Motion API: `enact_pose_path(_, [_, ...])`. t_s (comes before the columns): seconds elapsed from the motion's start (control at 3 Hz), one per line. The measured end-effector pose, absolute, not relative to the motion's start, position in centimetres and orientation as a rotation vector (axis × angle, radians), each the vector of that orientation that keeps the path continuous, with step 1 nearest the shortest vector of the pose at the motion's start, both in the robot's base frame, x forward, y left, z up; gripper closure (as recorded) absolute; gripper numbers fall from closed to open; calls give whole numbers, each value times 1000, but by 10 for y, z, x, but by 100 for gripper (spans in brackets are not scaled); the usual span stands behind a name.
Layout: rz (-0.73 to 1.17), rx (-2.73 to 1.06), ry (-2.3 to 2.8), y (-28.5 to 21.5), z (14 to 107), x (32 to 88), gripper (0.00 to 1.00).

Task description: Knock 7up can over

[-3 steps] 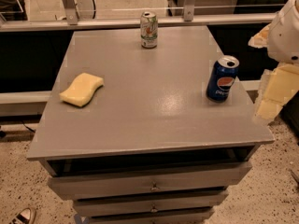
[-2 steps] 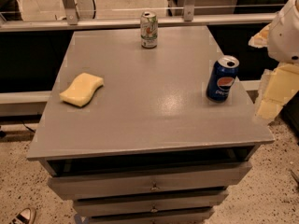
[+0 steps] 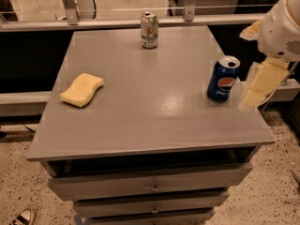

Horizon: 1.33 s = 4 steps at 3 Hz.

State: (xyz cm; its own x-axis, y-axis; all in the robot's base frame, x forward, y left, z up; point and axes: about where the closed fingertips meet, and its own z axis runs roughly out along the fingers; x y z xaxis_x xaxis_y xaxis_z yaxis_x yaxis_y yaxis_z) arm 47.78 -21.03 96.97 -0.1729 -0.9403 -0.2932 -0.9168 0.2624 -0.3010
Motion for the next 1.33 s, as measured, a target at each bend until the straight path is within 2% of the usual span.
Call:
enact_pose_path(0.33, [-37, -1611, 2032, -199, 965, 537, 0])
enact_pose_path(0.67, [16, -1505, 1919, -170, 962, 620, 0])
enact_pose_path(1.0, [64, -1430, 1895, -143, 957, 672, 0])
enact_pose_path(1.33, [70, -1425, 1893, -141, 956, 673, 0])
